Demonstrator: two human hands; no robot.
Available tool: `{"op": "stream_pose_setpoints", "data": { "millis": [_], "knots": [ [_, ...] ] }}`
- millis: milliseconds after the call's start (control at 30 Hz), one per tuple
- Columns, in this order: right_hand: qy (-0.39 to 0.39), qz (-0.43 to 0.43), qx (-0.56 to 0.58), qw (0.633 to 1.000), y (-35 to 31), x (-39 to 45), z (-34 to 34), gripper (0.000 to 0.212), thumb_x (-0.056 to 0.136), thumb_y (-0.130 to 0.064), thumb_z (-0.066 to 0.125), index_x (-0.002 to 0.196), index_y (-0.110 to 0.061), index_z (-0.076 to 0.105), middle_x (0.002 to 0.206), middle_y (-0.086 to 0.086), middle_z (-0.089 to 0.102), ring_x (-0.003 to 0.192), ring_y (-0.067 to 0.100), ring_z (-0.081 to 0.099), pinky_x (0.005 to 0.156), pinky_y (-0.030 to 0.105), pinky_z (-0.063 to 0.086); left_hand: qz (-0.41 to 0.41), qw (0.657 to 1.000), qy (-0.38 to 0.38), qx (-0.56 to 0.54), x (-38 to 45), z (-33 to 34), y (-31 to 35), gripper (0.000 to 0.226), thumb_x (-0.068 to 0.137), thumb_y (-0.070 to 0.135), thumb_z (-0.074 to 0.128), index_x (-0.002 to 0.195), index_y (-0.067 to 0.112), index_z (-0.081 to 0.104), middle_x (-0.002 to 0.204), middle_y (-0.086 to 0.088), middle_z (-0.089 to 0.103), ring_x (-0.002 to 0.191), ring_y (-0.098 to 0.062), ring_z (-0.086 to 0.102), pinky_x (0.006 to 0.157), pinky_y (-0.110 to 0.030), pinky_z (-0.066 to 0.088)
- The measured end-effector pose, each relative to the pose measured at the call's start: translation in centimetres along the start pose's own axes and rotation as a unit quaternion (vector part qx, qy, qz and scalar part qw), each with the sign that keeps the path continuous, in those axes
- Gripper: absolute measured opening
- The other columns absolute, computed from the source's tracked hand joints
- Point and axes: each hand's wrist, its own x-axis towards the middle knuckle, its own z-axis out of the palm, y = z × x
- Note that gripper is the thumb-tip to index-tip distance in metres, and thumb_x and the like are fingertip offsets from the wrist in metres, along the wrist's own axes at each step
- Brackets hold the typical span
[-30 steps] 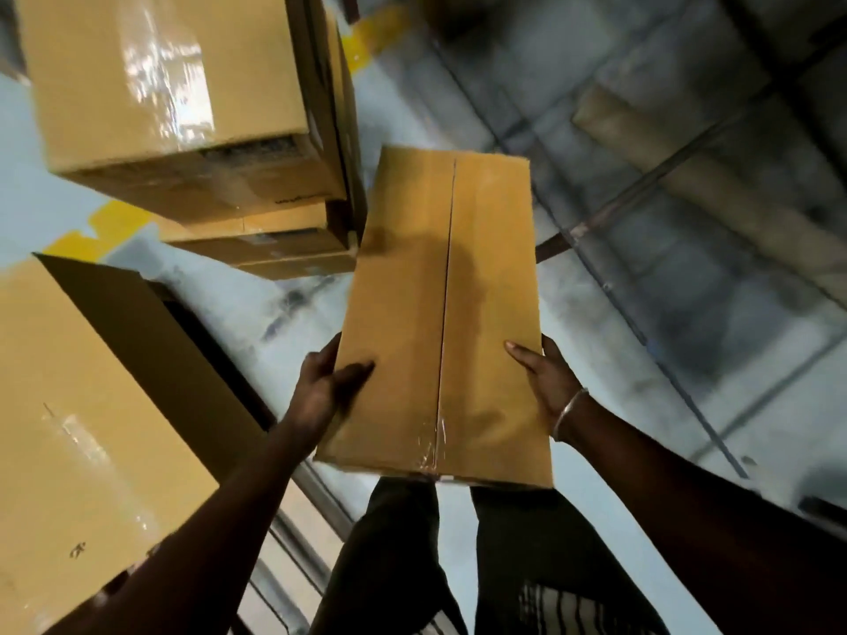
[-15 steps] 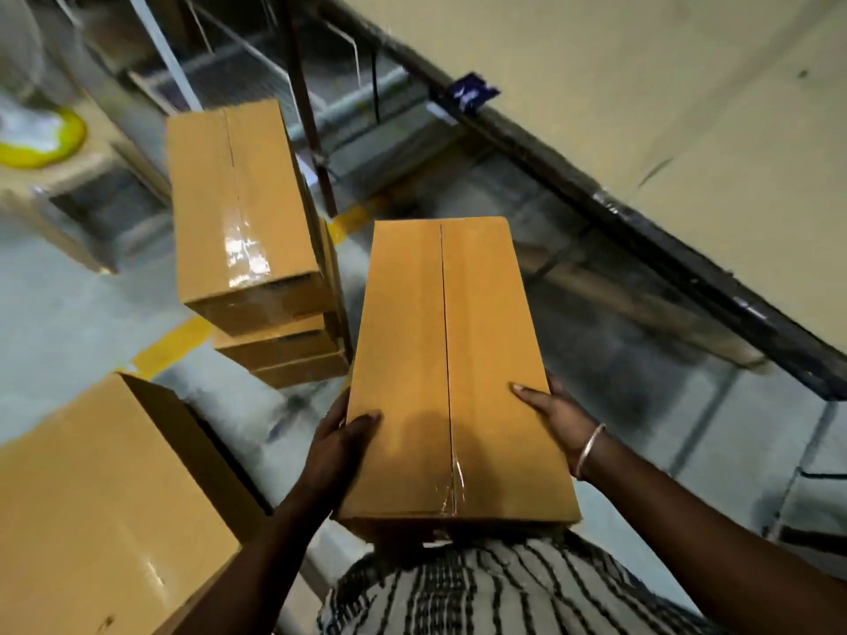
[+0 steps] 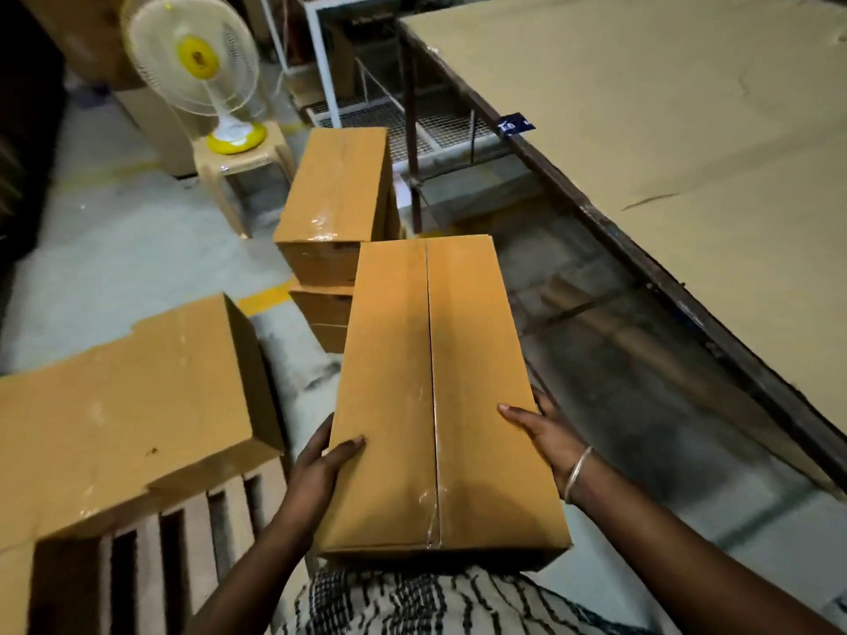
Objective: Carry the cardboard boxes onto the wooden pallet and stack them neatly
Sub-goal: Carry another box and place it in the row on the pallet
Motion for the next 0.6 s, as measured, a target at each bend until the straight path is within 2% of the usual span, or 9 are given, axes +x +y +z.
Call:
{"op": "stream_pose_setpoints", "data": {
  "millis": [33,100,233,267,367,467,533,600],
  "knots": [
    [-0.014,0.009,-0.008,1.0,0.4,-1.0,0.0,0.056,0.084,-0.019,0.073,0.134,-0.029,0.051,0.109,0.003,0.071,0.094,0.027,0.07,0.069,0.034,0.056,-0.002,1.0,0.015,-0.012,-1.7,-0.1,-0.7,0.042,0.087,0.02,0.068,0.124,0.038,0.061,0.112,0.002,0.073,0.097,-0.026,0.071,0.077,-0.039,0.055],
    [-0.04,0.019,-0.013,0.999,1.2,-2.6,0.4,0.056,0.085,-0.019,0.072,0.134,-0.029,0.049,0.111,0.007,0.07,0.095,0.03,0.069,0.072,0.037,0.055,-0.005,0.999,0.043,-0.027,-4.4,-0.8,-1.7,0.045,0.087,0.019,0.067,0.127,0.037,0.061,0.114,0.003,0.073,0.098,-0.025,0.071,0.078,-0.039,0.054],
    [-0.11,0.033,-0.035,0.993,3.2,-5.1,2.8,0.052,0.085,-0.017,0.072,0.131,-0.029,0.049,0.112,0.011,0.07,0.095,0.035,0.069,0.078,0.046,0.057,-0.02,0.993,0.098,-0.055,-10.7,-3.8,-4.3,0.071,0.065,0.046,0.082,0.131,0.037,0.057,0.122,-0.002,0.069,0.1,-0.027,0.07,0.084,-0.047,0.055],
    [-0.123,0.037,-0.044,0.991,3.9,-5.5,3.4,0.056,0.083,-0.019,0.074,0.132,-0.028,0.049,0.112,0.012,0.07,0.096,0.036,0.069,0.081,0.048,0.057,-0.028,0.992,0.113,-0.057,-12.0,-4.4,-5.0,0.068,0.069,0.044,0.081,0.132,0.036,0.057,0.121,-0.003,0.069,0.099,-0.027,0.071,0.083,-0.046,0.056],
    [-0.177,0.047,-0.088,0.979,6.4,-7.6,6.6,0.06,0.081,-0.022,0.076,0.134,-0.026,0.049,0.113,0.012,0.069,0.097,0.035,0.069,0.078,0.047,0.057,-0.043,0.983,0.165,-0.073,-17.1,-6.6,-7.5,0.04,0.091,0.022,0.064,0.129,0.031,0.054,0.116,-0.004,0.07,0.093,-0.026,0.071,0.071,-0.036,0.055],
    [-0.236,0.057,-0.146,0.959,9.2,-10.1,10.2,0.08,0.066,-0.031,0.081,0.138,-0.024,0.046,0.117,0.01,0.068,0.099,0.033,0.067,0.077,0.042,0.056,-0.065,0.973,0.202,-0.089,-22.6,-9.4,-10.5,0.036,0.092,0.029,0.064,0.125,0.03,0.051,0.108,0.003,0.068,0.091,-0.019,0.068,0.066,-0.03,0.052],
    [-0.273,0.048,-0.179,0.944,11.5,-12.5,13.1,0.075,0.07,-0.026,0.083,0.136,-0.024,0.048,0.115,0.006,0.067,0.099,0.029,0.067,0.074,0.038,0.056,-0.075,0.967,0.228,-0.085,-26.6,-11.8,-13.0,0.056,0.08,0.05,0.073,0.128,0.029,0.054,0.113,0.003,0.068,0.093,-0.017,0.068,0.07,-0.031,0.052],
    [-0.295,0.029,-0.204,0.933,13.5,-15.1,15.8,0.055,0.08,-0.016,0.078,0.127,-0.027,0.052,0.109,0.001,0.068,0.096,0.024,0.067,0.072,0.036,0.055,-0.074,0.958,0.264,-0.079,-30.2,-14.1,-15.9,0.083,0.059,0.068,0.077,0.132,0.035,0.055,0.116,0.006,0.068,0.095,-0.016,0.07,0.072,-0.03,0.055]
  ]
}}
